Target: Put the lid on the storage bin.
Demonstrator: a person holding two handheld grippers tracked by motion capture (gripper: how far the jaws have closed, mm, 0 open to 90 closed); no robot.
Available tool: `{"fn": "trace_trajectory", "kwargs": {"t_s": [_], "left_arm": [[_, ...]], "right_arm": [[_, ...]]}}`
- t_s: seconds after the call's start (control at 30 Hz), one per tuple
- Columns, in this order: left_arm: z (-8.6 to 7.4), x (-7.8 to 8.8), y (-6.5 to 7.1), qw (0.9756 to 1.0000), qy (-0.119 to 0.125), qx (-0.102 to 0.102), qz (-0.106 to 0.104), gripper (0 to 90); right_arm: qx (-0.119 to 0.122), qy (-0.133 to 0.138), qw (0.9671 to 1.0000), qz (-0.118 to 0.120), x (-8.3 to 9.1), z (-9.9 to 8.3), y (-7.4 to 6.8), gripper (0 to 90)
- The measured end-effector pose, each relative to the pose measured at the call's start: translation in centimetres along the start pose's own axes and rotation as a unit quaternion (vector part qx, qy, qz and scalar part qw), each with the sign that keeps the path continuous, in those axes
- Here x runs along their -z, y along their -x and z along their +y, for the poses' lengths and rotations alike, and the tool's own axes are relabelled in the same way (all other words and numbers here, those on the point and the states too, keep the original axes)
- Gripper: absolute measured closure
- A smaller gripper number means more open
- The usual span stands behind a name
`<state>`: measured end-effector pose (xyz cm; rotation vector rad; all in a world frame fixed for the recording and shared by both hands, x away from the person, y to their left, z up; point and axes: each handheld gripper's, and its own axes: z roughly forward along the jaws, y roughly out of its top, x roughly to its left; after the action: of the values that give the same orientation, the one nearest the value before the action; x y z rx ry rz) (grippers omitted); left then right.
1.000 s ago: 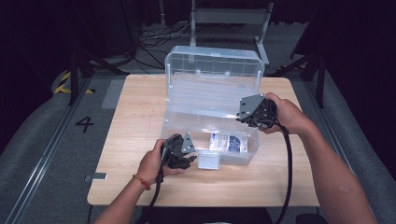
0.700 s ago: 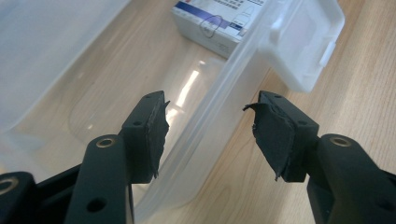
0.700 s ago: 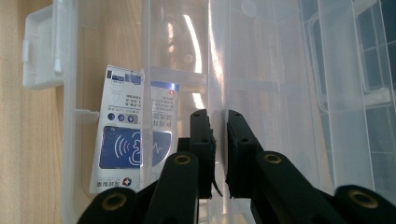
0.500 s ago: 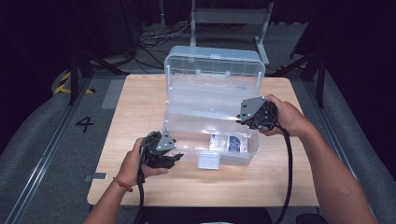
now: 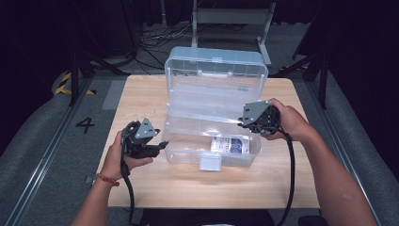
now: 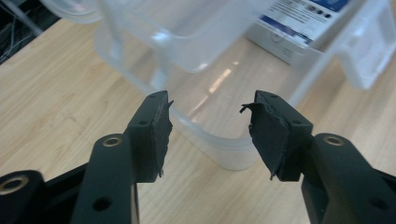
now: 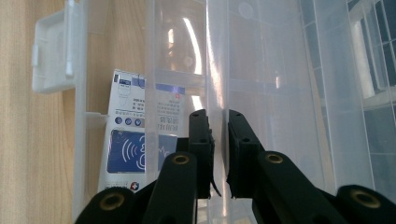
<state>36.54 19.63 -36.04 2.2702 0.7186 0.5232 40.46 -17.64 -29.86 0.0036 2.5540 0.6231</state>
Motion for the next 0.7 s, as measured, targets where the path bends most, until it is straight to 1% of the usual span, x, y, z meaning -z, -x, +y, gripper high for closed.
{"fn": "trace_trajectory", "kwargs": {"t_s": [0.03,0.1,0.13,0.2,0.27,0.3,0.33,0.37,0.4,0.43,0.5,0.53,0.57,0.6,0.63,0.67,0.7], "left_arm": [[0.1,0.2,-0.5,0.9999,0.007,0.009,-0.001,48.3],[0.4,0.4,-1.3,0.9997,0.016,0.017,0.001,50.5],[0.6,0.6,-1.7,0.9997,0.02,0.016,0.003,50.5],[1.1,0.8,-2.3,0.9994,0.028,0.017,0.008,52.5],[1.6,0.9,-2.9,0.9994,0.028,0.014,0.012,54.4],[1.8,0.9,-3.1,0.9995,0.028,0.011,0.012,55.1],[2.0,0.8,-3.4,0.9994,0.029,0.005,0.018,55.2],[2.3,0.8,-3.7,0.9992,0.032,0.007,0.023,56.7],[2.5,0.7,-4.1,0.9991,0.035,0.009,0.022,60.1],[2.9,0.6,-4.6,0.9987,0.042,0.019,0.021,60.3],[3.2,0.4,-5.0,0.9984,0.047,0.023,0.02,63.7],[3.2,0.4,-5.0,0.9984,0.047,0.023,0.02,64.6],[3.5,0.3,-5.4,0.9978,0.058,0.028,0.016,64.6],[3.8,0.3,-5.6,0.9973,0.065,0.028,0.018,65.4],[4.2,0.2,-5.8,0.9965,0.074,0.031,0.021,68.2],[4.2,0.2,-5.8,0.9965,0.074,0.031,0.021,69.5],[4.4,0.1,-6.0,0.9954,0.085,0.039,0.016,69.5]], "right_arm": [[-0.001,0.001,1.0,0.0,0.0,0.0,0.0,82.9],[-0.004,0.001,1.0,0.0,0.0,-0.1,-0.2,82.8],[-0.004,0.002,1.0,0.002,0.1,-0.2,-0.2,82.7],[-0.004,0.006,1.0,0.0,0.1,-0.3,-0.3,82.7],[-0.006,0.007,1.0,-0.001,0.1,-0.3,-0.4,82.7],[-0.006,0.009,0.9999,0.0,0.0,-0.4,-0.4,82.7],[-0.002,0.012,0.9999,-0.001,0.0,-0.4,-0.4,82.7],[-0.005,0.009,0.9999,0.0,0.0,-0.4,-0.5,82.7],[-0.005,0.009,0.9999,-0.001,0.0,-0.4,-0.6,82.7],[-0.005,0.009,0.9999,-0.001,0.0,-0.4,-0.6,82.7],[-0.005,0.01,0.9999,-0.001,0.0,-0.4,-0.7,82.7],[-0.003,0.012,0.9999,-0.002,0.0,-0.4,-0.7,82.7],[-0.003,0.012,0.9999,-0.002,0.0,-0.4,-0.7,82.7],[-0.004,0.012,0.9999,0.002,0.0,-0.4,-0.8,82.7],[-0.005,0.012,0.9999,0.002,0.0,-0.5,-1.0,82.5],[-0.005,0.012,0.9999,0.002,0.0,-0.5,-1.0,82.5],[-0.006,0.013,0.9999,-0.001,0.0,-0.5,-1.1,82.3]]}}
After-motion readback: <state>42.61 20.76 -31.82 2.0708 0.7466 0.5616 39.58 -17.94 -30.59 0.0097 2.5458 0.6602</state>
